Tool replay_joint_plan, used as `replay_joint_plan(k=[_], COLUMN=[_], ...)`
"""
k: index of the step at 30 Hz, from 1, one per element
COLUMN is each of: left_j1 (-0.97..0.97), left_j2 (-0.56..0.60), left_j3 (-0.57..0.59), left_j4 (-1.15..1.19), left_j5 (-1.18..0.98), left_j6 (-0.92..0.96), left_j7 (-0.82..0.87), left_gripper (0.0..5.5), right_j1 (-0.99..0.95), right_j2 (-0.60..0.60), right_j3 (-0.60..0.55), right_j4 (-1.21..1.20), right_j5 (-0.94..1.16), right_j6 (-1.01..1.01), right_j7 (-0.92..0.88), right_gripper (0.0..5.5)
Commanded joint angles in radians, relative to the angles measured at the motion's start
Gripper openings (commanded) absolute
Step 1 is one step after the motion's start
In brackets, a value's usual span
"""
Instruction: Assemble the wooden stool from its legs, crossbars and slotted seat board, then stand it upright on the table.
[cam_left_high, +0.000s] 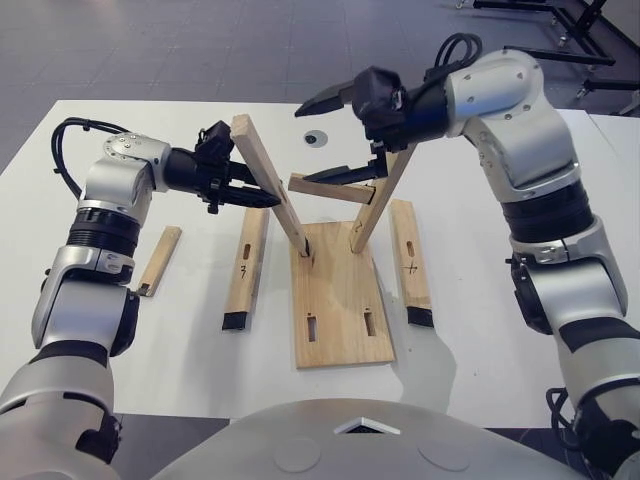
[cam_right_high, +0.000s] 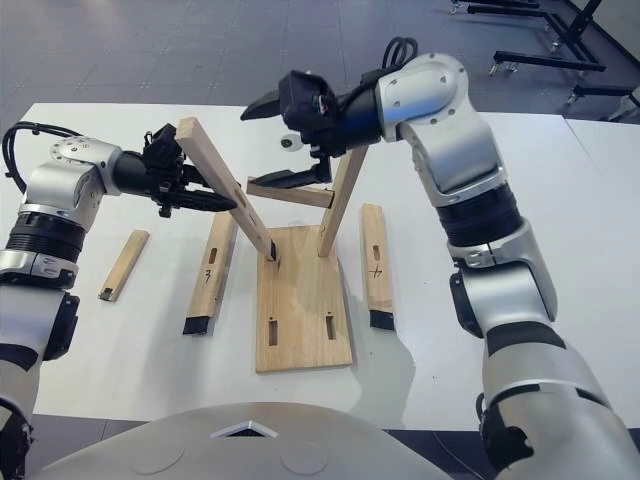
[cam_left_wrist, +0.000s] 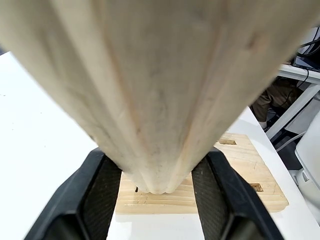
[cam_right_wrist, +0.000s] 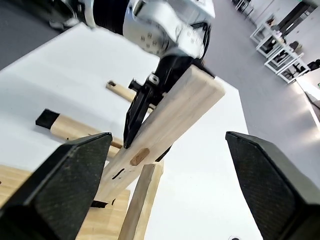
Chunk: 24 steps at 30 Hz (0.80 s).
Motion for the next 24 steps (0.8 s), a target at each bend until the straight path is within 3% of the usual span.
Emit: replay_joint_plan(k=[1,10,17,21,24], left_j1=[0.034,0.017,0.016,0.02,0.027], left_j2=[-0.034,-0.051,-0.044,-0.038,-0.035], left_j3=[-0.079,-0.091,-0.086,-0.084,-0.085], left_j4=[0.052,0.093,0.088,0.087,0.076], left_j5=[0.115,0.14,0.137,0.137,0.135], left_j6=[0.0,-0.019,-0.014,-0.01,-0.003], left_j7=[0.017,0.008,-0.001,-0.001,-0.001], left_gripper=[2.03,2.03,2.03,2.03,2.03], right_j1=[0.013,0.08,0.106,0.211,0.295], right_j2=[-0.004,0.012,0.132,0.153,0.146], right_j3=[0.049,0.035,-0.189,-0.057,0.041], right_j4=[0.016,-0.04,-0.097,-0.181,-0.251], right_j5=[-0.071,-0.104,-0.014,-0.263,-0.393], right_j6=[-0.05,-0.038,0.085,-0.02,-0.048], right_j7=[0.018,-0.033,-0.355,-0.567,-0.629], right_gripper=[4.19,4.19,4.19,4.19,4.19])
